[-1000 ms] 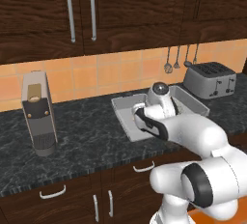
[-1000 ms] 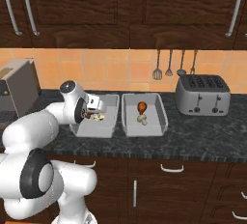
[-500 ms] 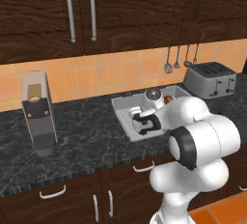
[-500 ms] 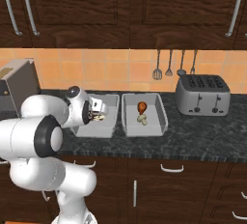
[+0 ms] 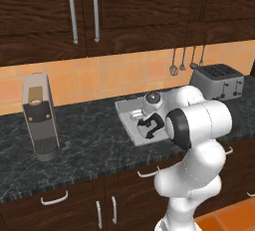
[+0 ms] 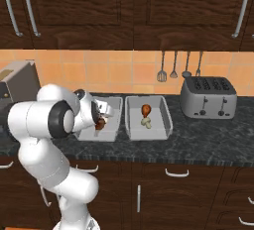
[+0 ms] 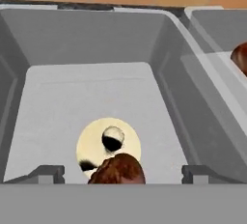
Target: Place one mushroom and one chicken drumstick in each tupperware on the nearby counter, to pack two identical lunches.
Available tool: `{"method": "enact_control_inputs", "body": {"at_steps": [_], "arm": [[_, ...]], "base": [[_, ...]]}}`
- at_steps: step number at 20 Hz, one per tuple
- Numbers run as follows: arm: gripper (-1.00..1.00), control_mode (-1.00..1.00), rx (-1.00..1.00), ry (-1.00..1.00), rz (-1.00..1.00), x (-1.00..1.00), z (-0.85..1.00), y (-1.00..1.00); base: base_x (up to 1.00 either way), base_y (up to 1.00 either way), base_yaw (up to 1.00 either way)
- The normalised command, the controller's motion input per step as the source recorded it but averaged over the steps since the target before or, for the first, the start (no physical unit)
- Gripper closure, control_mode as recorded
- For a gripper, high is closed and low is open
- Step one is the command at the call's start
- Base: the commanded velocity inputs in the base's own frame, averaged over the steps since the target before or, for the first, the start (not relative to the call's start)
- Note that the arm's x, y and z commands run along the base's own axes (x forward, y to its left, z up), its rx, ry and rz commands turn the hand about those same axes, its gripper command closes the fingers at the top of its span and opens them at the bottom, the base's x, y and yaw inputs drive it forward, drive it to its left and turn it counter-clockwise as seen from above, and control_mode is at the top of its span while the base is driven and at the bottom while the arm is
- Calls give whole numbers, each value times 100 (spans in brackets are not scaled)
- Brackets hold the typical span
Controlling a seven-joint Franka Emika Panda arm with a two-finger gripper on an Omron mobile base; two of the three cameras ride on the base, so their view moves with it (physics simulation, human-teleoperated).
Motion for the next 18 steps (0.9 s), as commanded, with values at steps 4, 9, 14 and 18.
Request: {"method": "enact_control_inputs", "body": {"at_steps": [4, 9, 14, 18], "arm": [[-100, -100, 0, 0, -10, -60, 0, -17], [-100, -100, 5, -23, -5, -95, 78, -39], [-100, -100, 7, -30, -6, -76, 100, -36], [-100, -100, 5, -8, -8, -100, 94, -26]], "base": [[0, 0, 0], [0, 0, 0], [0, 0, 0], [0, 0, 0]]}}
